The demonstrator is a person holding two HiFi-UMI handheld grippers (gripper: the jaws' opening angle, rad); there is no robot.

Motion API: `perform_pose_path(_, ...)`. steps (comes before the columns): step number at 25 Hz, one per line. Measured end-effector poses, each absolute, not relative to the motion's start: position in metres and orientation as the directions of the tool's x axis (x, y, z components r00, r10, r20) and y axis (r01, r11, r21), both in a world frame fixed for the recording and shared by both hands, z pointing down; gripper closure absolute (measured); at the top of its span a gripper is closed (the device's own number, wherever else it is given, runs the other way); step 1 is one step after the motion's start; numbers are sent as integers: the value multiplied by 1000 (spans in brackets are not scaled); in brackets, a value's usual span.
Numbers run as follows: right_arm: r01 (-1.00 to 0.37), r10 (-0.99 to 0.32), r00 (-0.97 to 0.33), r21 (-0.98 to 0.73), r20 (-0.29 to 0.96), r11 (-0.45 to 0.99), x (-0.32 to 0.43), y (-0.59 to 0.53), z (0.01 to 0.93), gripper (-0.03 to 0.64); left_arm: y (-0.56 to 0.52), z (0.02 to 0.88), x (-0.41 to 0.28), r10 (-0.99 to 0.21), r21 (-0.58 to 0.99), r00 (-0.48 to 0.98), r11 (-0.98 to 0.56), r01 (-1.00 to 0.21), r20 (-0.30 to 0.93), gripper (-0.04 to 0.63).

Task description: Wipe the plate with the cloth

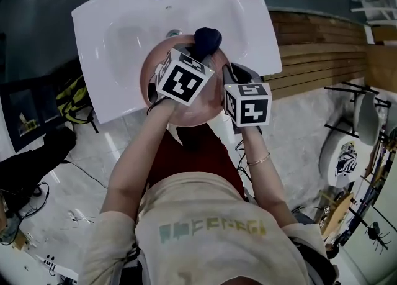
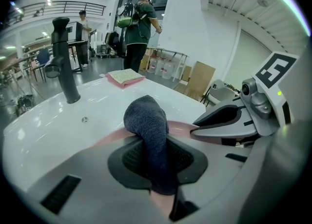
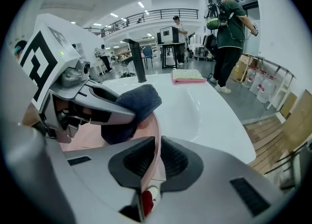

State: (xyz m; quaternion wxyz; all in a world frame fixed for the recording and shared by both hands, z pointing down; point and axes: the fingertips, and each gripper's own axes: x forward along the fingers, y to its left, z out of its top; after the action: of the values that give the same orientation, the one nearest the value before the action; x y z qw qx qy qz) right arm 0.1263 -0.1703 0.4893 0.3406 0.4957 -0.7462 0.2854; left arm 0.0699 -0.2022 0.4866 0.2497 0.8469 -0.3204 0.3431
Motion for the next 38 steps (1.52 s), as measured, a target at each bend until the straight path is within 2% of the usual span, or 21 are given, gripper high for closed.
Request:
perform_pose_path(22,-944,-578,-247,-58,778,326,129,-160,484,555,-197,485,7,-400,152,435,-570,-807,807,515)
perform_pose_path(34,-950,-593,-243,-63,768,307,131,-154,485,555,-187,468,-25,-475,98,375,-510,-855,796,515)
perform_pose_path(38,-951,-598,-243,-68,764,301,131,-155,486,555,-176,458,-19,-474,126,407,-518,-846,781,515)
